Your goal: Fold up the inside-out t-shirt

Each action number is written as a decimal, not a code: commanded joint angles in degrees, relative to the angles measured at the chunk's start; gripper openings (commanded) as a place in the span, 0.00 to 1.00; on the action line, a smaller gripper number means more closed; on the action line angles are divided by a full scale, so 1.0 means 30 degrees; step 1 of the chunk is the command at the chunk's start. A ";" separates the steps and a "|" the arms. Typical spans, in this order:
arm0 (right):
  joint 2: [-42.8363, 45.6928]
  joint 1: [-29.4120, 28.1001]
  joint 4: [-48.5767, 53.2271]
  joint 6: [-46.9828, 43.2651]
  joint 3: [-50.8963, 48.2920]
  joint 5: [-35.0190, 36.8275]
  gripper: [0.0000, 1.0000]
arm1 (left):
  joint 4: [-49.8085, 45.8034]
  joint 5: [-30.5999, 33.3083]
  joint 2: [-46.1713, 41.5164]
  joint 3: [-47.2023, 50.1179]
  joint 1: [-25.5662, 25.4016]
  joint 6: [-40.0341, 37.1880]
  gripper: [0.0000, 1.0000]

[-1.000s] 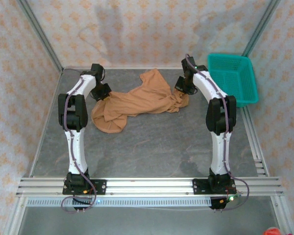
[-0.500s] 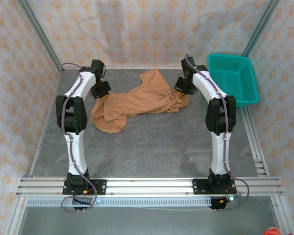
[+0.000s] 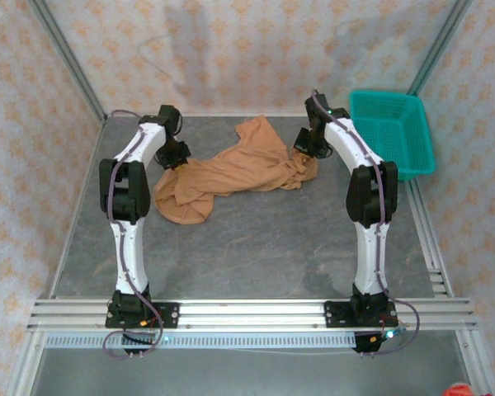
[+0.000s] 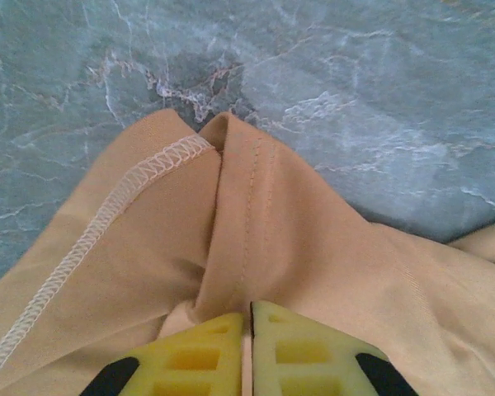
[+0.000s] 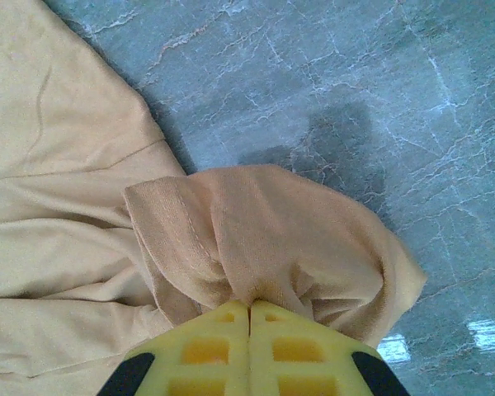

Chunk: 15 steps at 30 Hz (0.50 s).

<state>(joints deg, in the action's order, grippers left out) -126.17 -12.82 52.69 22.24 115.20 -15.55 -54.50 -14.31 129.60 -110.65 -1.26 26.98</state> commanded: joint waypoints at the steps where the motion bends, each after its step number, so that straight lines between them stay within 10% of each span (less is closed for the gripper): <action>1: -0.0025 -0.0109 0.0514 -0.0387 0.0771 -0.0031 0.00 | -0.0132 0.0323 0.0430 -0.0393 -0.0078 -0.0235 0.26; 6: -0.0074 -0.0108 0.0375 -0.0331 0.0610 -0.0229 0.00 | -0.0250 0.0954 0.0192 -0.0236 -0.0079 -0.0379 0.47; 15: -0.0094 -0.0116 0.0345 -0.0380 0.0566 -0.0236 0.00 | 0.0120 0.0784 0.0473 -0.0320 -0.0108 -0.0233 0.32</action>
<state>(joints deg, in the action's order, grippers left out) -126.19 -12.82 52.69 22.22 115.68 -16.56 -54.41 -13.19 130.67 -110.65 -1.26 26.52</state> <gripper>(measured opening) 0.046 0.333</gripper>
